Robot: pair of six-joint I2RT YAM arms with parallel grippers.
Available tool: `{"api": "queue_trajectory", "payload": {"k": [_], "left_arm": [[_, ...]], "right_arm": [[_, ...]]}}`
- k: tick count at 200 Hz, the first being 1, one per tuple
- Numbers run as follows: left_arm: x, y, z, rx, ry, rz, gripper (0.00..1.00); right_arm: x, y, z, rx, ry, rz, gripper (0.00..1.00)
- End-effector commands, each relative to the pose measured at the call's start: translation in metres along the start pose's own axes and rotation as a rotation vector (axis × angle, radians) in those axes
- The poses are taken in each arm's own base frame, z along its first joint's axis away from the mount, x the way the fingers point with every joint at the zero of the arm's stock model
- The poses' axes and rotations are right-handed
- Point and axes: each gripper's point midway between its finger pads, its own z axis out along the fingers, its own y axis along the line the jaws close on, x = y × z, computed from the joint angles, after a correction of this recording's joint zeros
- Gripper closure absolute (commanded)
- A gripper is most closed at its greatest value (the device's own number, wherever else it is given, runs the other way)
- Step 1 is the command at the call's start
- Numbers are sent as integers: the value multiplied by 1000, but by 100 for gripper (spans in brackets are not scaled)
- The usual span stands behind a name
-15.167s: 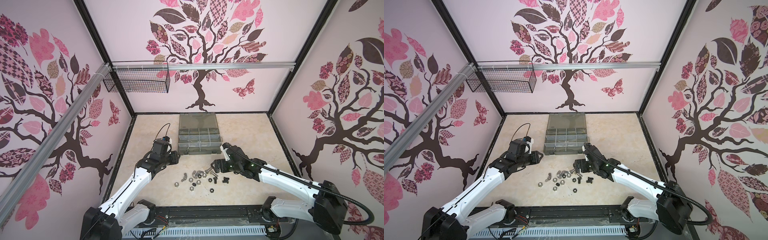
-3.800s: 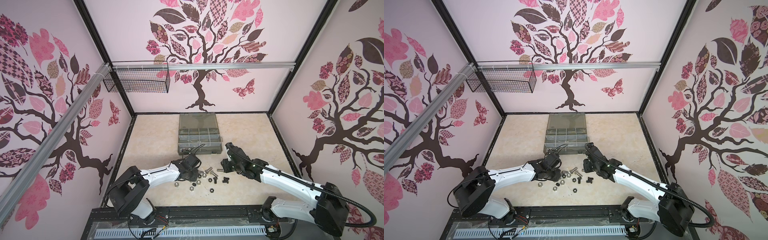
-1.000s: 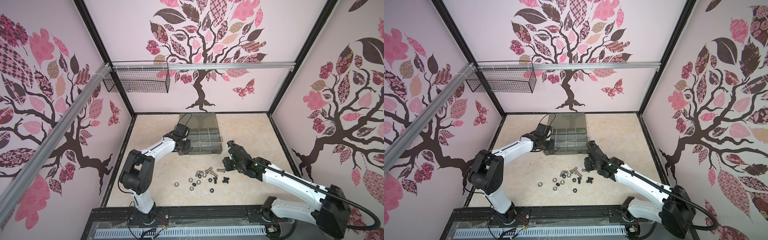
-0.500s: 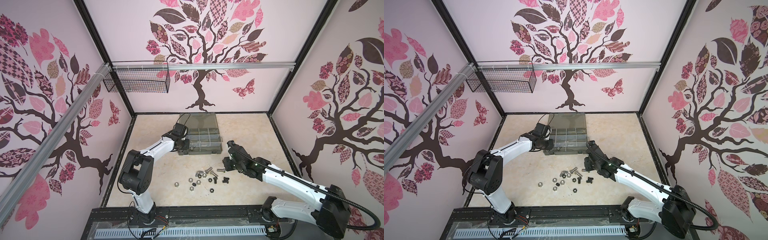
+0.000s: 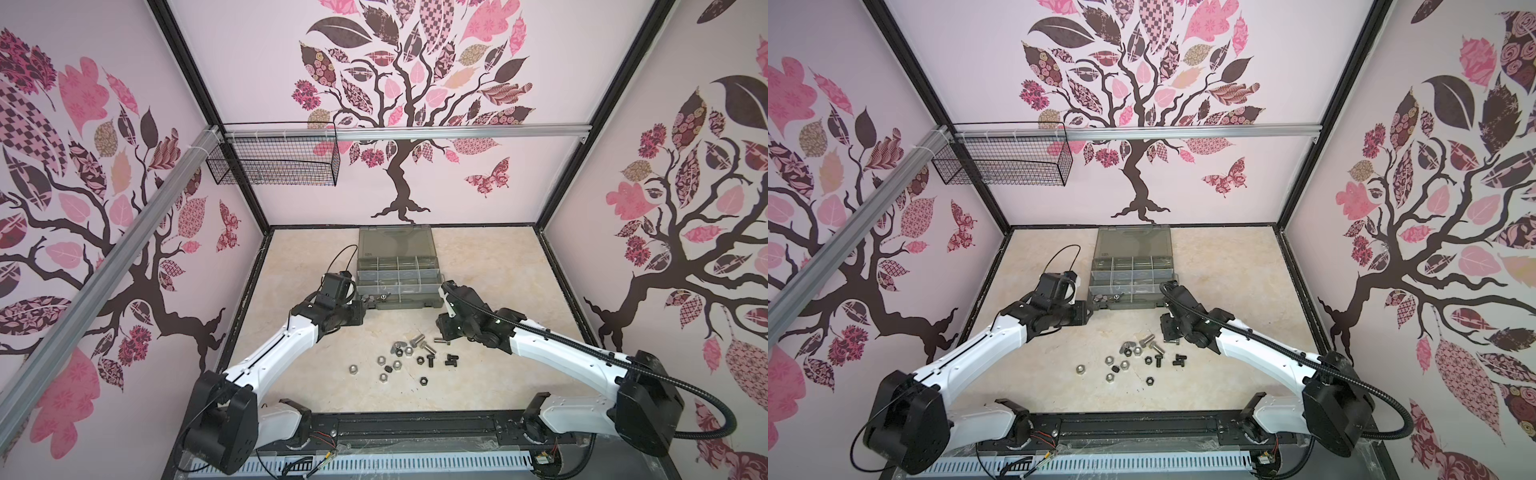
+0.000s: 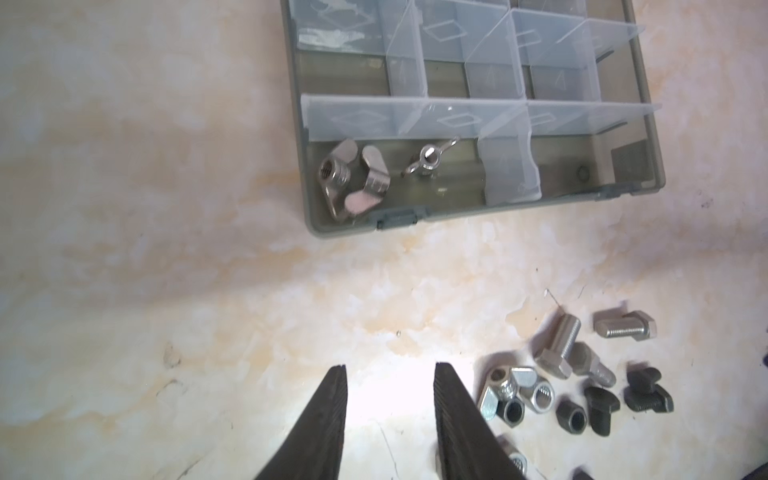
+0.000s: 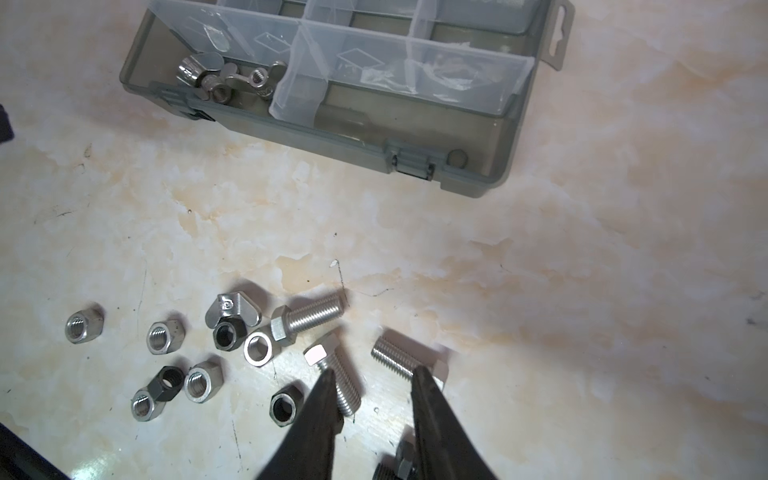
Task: Sort the screws and nuts into containers
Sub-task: 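Withdraw the left gripper while the right gripper reaches to a wing nut in the pile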
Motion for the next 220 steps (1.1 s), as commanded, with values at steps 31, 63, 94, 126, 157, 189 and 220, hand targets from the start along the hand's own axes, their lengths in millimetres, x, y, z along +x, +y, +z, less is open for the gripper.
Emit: {"api": "queue_trajectory", "payload": {"k": [31,63,94,126,157,189,220], "left_arm": [[37,10,-13,26,6,-81,61],[43,11,-21,38,-17,-105,61],[45,10,-26,60,-44,-120,61],[47,9,-28,69,-49,-125,61],[49,9,-28,74,-46,-130,61],[48,8,-29,78,-49,-133,61],[48,8,-29,80,-57,-132,61]], "right_arm": [[-14,41,18,-119,0,-240,66],[-7,73,32,-192,9,-417,65],[-7,91,44,-229,9,-536,64],[-7,95,52,-243,13,-604,64],[-3,97,56,-253,24,-659,63],[4,100,63,-274,45,-684,63],[8,104,67,-285,61,-706,63]]}}
